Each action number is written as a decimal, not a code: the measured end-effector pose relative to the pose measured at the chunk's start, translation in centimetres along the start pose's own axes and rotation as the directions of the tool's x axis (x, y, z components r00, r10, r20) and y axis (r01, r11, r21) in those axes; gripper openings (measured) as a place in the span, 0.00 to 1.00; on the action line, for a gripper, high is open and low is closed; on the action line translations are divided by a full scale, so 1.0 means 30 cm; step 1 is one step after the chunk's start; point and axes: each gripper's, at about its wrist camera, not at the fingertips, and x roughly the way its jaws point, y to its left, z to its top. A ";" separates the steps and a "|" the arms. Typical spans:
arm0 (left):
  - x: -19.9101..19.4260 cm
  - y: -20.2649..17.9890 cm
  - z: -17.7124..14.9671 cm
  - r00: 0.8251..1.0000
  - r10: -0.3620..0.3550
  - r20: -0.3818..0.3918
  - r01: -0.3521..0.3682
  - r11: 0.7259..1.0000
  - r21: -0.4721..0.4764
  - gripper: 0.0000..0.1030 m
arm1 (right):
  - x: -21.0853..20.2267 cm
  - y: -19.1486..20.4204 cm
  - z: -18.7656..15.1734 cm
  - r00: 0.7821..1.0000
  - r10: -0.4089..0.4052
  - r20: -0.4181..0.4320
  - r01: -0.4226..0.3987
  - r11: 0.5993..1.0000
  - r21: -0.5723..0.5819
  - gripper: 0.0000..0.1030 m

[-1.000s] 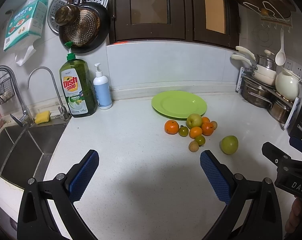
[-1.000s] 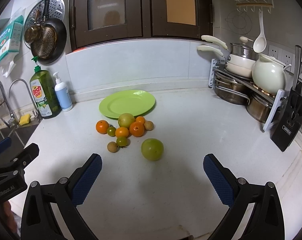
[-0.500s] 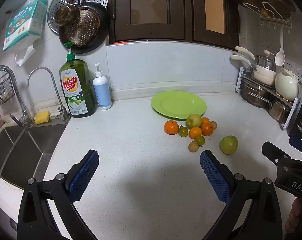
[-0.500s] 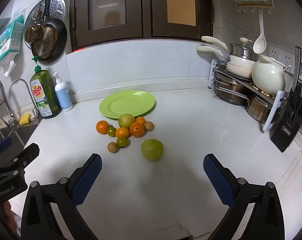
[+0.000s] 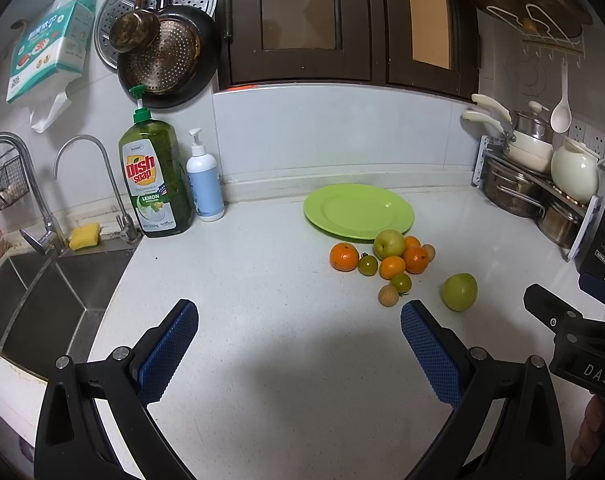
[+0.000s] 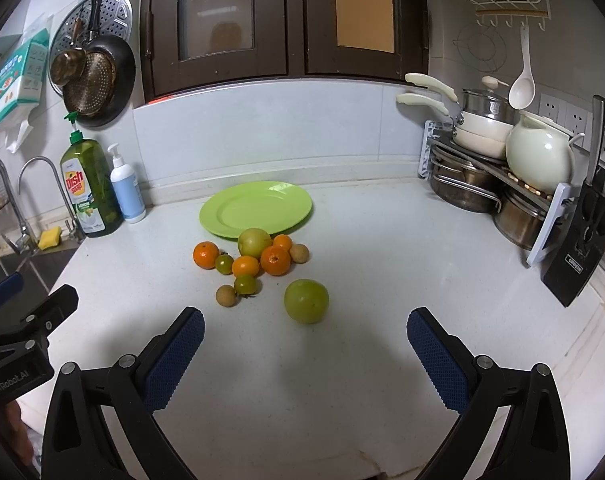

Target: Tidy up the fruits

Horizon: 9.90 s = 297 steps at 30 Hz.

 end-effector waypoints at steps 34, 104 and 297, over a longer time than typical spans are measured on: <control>0.101 -0.044 0.037 0.998 -0.051 -0.046 0.055 0.996 0.077 0.99 | 0.094 -0.030 0.013 0.998 0.027 -0.065 -0.025 0.999 0.038 0.99; 0.581 -0.223 0.050 0.895 -0.330 -0.301 0.382 0.915 0.131 0.26 | 0.568 -0.034 0.043 0.921 0.191 -0.338 -0.193 0.981 0.028 0.49; 0.861 -0.128 0.123 0.930 -0.274 -0.244 0.311 0.942 0.125 0.47 | 0.778 0.057 0.144 0.933 0.211 -0.291 -0.204 0.977 0.056 0.46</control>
